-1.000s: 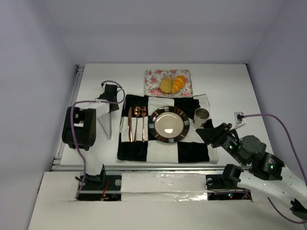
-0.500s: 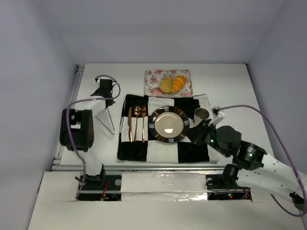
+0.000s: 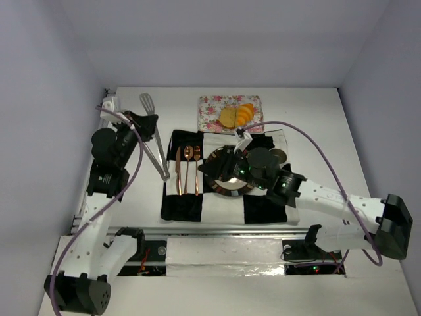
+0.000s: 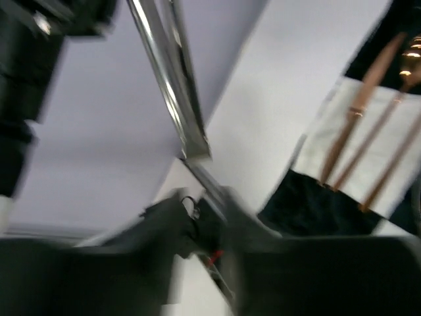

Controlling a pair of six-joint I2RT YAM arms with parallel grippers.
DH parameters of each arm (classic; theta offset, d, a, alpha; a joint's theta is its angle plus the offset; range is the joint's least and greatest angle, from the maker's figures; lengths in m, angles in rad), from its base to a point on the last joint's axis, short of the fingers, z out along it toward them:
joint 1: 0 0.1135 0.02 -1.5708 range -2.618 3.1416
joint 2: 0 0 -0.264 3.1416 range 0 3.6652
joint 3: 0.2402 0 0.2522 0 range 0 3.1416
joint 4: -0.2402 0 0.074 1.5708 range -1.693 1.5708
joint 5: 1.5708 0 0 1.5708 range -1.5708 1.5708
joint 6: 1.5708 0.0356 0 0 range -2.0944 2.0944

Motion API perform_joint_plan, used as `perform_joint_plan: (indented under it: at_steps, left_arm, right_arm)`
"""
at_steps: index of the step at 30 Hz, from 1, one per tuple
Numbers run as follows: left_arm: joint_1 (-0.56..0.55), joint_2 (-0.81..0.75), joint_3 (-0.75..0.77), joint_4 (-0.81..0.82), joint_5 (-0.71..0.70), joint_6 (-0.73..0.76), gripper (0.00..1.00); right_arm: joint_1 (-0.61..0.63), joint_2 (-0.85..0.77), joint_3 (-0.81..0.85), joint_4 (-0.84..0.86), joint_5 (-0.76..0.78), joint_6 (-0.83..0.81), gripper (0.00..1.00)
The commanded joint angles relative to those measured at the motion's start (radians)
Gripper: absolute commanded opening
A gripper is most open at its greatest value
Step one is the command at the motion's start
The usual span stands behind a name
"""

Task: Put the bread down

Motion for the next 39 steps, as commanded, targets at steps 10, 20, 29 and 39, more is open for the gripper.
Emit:
perform_joint_plan:
  at_steps: [10,20,29,39]
  left_arm:
    - [-0.003,-0.070,-0.324,0.861,0.507,-0.575,0.00]
    - [-0.003,0.032,-0.447,1.370,0.540,-0.845,0.00]
    - [-0.003,0.072,-0.435,1.559,0.547,-0.974,0.00]
    - [-0.012,0.076,-0.441,1.570,0.570,-0.983,0.00]
  right_arm:
    - [0.002,0.242,0.092,0.388,-0.191,0.023,1.00]
    - [0.002,0.334,0.072,0.509,-0.355,0.081,1.00]
    - [0.002,0.432,0.012,0.804,-0.449,0.254,0.90]
    - [0.002,0.411,-0.063,0.892,-0.390,0.300,0.63]
